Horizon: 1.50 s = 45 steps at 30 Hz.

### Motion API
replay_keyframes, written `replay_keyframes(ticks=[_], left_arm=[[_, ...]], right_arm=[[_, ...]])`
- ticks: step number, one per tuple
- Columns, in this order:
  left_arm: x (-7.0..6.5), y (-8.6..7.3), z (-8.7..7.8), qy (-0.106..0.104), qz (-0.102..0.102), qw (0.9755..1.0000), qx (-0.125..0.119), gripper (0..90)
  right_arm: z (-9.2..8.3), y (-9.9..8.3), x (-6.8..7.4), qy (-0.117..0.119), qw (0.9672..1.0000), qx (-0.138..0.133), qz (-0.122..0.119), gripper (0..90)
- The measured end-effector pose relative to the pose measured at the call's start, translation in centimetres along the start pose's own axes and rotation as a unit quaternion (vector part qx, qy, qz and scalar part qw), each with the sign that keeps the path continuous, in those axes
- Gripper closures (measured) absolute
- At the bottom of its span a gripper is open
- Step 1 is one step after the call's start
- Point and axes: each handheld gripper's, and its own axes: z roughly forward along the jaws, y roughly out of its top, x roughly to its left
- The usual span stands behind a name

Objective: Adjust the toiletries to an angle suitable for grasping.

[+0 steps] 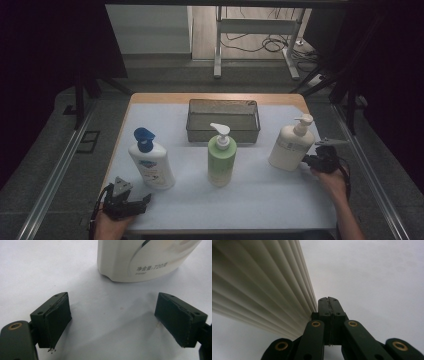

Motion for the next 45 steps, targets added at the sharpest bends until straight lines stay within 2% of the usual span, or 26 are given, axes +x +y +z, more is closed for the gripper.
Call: replay_keyframes(ticks=[21,45], left_arm=[[0.0,0.0,0.0,0.0,0.0,1.0,0.0,13.0],[0.0,0.0,0.0,-0.001,-0.001,1.0,0.0,12.9]], right_arm=[[0.2,-0.7,2.0,0.016,0.9997,0.003,-0.017,89.6],[0.4,-1.8,5.3,0.03,0.9989,0.012,-0.032,86.4]])
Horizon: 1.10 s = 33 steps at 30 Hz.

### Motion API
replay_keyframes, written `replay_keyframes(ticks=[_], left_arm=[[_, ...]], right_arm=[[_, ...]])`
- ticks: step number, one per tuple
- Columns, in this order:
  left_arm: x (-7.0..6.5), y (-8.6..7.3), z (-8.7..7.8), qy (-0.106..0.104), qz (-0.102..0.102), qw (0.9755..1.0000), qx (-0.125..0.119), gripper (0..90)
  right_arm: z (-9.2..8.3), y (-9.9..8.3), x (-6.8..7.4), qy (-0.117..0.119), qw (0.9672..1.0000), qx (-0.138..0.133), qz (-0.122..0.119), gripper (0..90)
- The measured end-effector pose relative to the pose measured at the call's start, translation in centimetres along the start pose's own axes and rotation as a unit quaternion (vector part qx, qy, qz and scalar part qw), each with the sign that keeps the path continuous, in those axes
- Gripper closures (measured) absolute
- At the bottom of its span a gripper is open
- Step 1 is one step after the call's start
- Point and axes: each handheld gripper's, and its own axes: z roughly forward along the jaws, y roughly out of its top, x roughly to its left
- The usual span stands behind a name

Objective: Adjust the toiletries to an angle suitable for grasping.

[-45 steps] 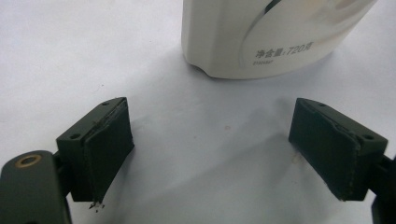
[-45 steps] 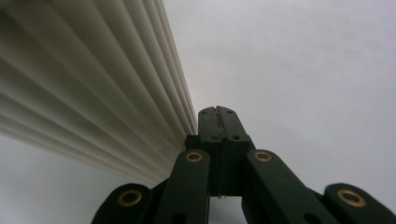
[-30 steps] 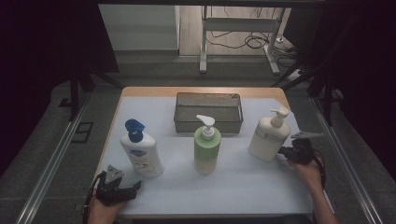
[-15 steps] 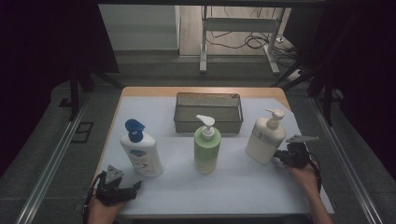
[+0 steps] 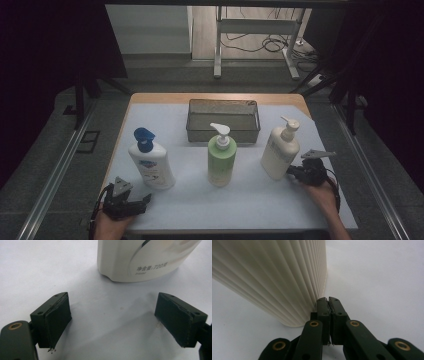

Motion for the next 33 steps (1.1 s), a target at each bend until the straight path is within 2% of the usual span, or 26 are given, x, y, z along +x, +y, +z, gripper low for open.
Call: replay_keyframes(ticks=[9,16,24,25,33], left_arm=[[0.0,0.0,0.0,0.0,0.0,1.0,0.0,13.0],[0.0,0.0,0.0,0.0,0.0,1.0,0.0,12.9],[0.0,0.0,0.0,-0.001,0.0,1.0,0.0,12.9],[0.0,0.0,0.0,-0.001,0.0,1.0,0.0,12.9],[0.0,0.0,0.0,0.0,-0.001,1.0,0.0,12.9]], right_arm=[[-0.6,-0.2,0.1,-0.009,0.9999,-0.001,0.005,77.5],[-2.3,-0.9,0.5,-0.02,0.9997,-0.007,0.009,64.2],[-3.6,-1.4,1.0,-0.018,0.9997,-0.01,0.013,51.9],[-3.9,-1.4,1.3,-0.018,0.9997,-0.011,0.009,47.2],[-4.6,-1.3,2.3,-0.027,0.9996,-0.008,-0.007,36.2]])
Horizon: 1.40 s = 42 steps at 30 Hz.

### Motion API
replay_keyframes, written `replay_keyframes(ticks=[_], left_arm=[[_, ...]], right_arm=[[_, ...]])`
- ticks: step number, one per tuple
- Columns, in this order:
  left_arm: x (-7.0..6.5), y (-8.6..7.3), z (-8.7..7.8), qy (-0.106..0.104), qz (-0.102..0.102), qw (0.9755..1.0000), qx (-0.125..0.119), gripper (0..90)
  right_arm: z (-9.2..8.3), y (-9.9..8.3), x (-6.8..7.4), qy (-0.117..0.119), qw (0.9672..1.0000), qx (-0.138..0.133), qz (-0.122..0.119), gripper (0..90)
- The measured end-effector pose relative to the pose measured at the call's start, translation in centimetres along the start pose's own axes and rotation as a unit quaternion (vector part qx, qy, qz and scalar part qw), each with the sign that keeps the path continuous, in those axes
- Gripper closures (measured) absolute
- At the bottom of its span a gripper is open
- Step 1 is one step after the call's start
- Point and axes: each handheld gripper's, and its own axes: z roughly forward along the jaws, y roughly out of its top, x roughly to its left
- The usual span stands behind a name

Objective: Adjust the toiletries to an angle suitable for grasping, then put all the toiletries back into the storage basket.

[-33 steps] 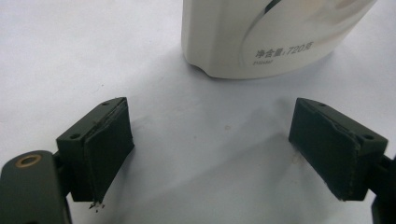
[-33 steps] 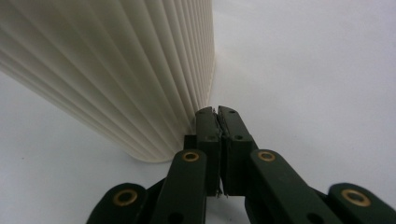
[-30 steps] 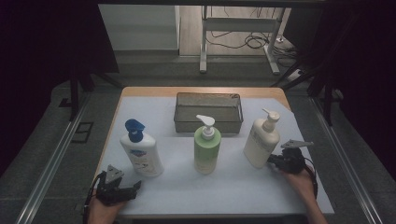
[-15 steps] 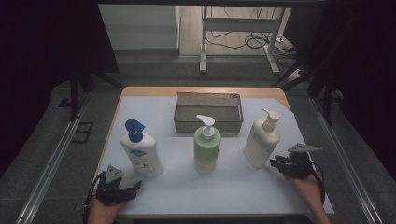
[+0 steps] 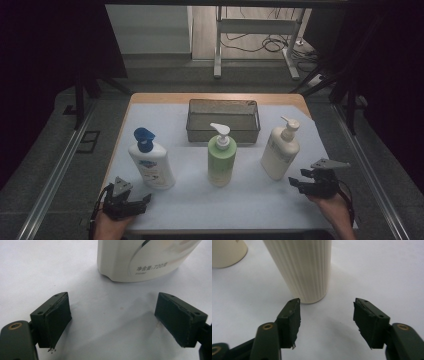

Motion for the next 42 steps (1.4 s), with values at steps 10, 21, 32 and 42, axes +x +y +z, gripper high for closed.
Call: replay_keyframes(ticks=[10,21,32,42], left_arm=[[0.0,0.0,0.0,0.001,0.0,1.0,0.0,13.0],[0.0,0.0,0.0,0.0,-0.001,1.0,0.0,13.0],[0.0,0.0,0.0,0.0,0.001,1.0,0.002,13.0],[0.0,0.0,0.0,0.0,0.001,1.0,0.001,13.0]], right_arm=[[-0.5,0.4,0.7,-0.001,0.9999,0.001,-0.015,27.5],[-1.0,1.4,1.6,0.003,0.9997,-0.005,-0.022,20.5],[-1.6,3.0,2.2,0.001,0.9996,-0.014,-0.023,17.4],[-1.5,4.5,2.7,0.004,0.9996,-0.02,-0.019,14.7]])
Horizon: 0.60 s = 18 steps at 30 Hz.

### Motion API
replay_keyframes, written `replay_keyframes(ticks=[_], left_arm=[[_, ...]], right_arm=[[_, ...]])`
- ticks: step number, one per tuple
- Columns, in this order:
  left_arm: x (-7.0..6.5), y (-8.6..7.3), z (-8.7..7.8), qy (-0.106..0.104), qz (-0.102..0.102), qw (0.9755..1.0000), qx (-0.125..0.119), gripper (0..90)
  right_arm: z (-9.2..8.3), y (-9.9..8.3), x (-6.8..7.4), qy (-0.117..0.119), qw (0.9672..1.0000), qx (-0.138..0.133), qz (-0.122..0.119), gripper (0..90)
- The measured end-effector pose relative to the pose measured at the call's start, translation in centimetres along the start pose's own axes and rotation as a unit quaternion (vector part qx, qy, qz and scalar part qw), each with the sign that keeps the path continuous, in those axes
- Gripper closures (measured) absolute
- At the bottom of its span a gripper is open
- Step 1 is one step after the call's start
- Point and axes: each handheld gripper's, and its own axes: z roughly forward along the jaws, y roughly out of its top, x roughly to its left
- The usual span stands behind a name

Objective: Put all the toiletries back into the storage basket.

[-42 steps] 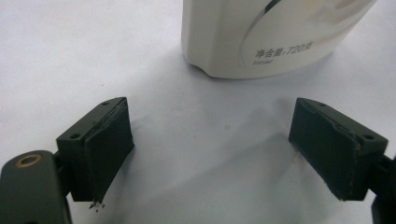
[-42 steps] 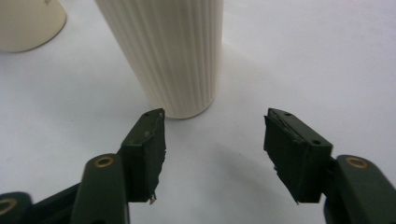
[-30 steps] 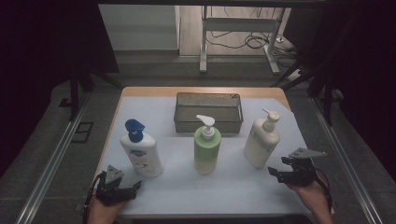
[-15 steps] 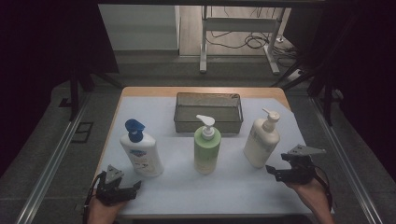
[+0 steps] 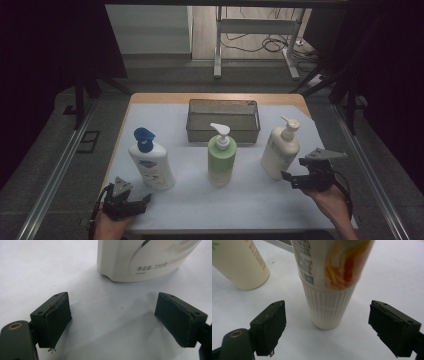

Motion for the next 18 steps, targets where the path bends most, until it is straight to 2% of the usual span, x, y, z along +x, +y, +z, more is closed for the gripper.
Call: replay_keyframes(ticks=[18], left_arm=[[0.0,0.0,0.0,-0.001,0.0,1.0,0.0,13.0]], right_arm=[[0.5,3.0,0.6,-0.005,0.9999,-0.008,0.01,12.9]])
